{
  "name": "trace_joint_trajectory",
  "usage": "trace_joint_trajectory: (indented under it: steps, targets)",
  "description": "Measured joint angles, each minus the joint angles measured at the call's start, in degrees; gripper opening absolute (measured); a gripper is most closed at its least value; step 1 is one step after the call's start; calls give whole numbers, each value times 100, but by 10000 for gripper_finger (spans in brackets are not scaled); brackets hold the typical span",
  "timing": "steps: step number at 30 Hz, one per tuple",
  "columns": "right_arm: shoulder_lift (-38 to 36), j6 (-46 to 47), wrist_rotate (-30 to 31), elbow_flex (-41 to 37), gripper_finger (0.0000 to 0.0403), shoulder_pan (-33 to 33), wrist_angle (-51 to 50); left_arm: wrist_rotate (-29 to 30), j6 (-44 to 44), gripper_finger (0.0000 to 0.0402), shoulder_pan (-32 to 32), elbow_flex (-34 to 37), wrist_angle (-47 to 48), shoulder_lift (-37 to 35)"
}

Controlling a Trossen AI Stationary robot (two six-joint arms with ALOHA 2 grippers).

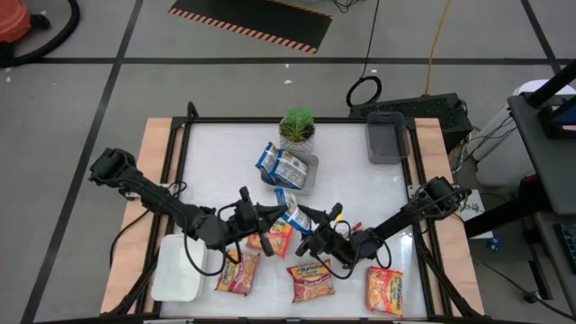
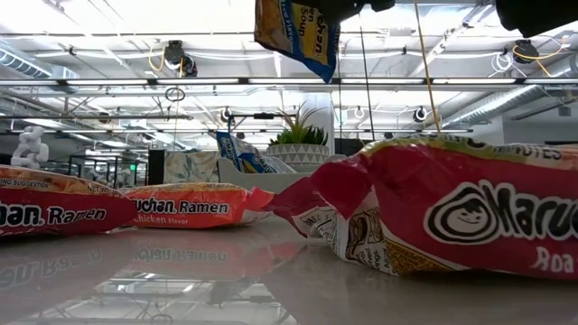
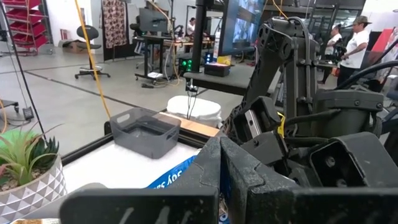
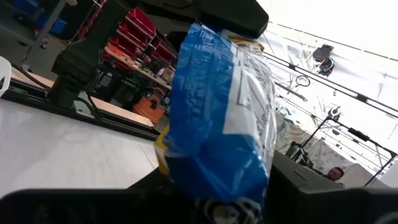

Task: Sort Maruchan noodles
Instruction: Put the blue noodle pack into the gray bin

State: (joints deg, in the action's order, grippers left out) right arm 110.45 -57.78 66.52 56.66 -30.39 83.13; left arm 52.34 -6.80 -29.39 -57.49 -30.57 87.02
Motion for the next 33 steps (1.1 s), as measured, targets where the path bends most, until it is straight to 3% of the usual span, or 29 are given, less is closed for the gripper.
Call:
trace_joint_trajectory:
  steps: [5, 14, 18, 28, 33]
  targets:
    - [0, -10, 4, 0, 122, 0, -11, -48, -60, 19, 0, 0, 48, 0]
    - [0, -55, -26, 0, 115, -9, -28, -304, -132, 162, -31, 0, 65, 0]
    - [0, -53, -27, 0, 115, -11, -26, -298, -146, 201, -31, 0, 68, 0]
    - [0, -70, 25, 2, 113, -11, -13, -252, -122, 211, -215, 0, 322, -388]
    - [-7, -145, 124, 2, 113, -9, -13, 171, -83, 212, -450, 0, 791, -686]
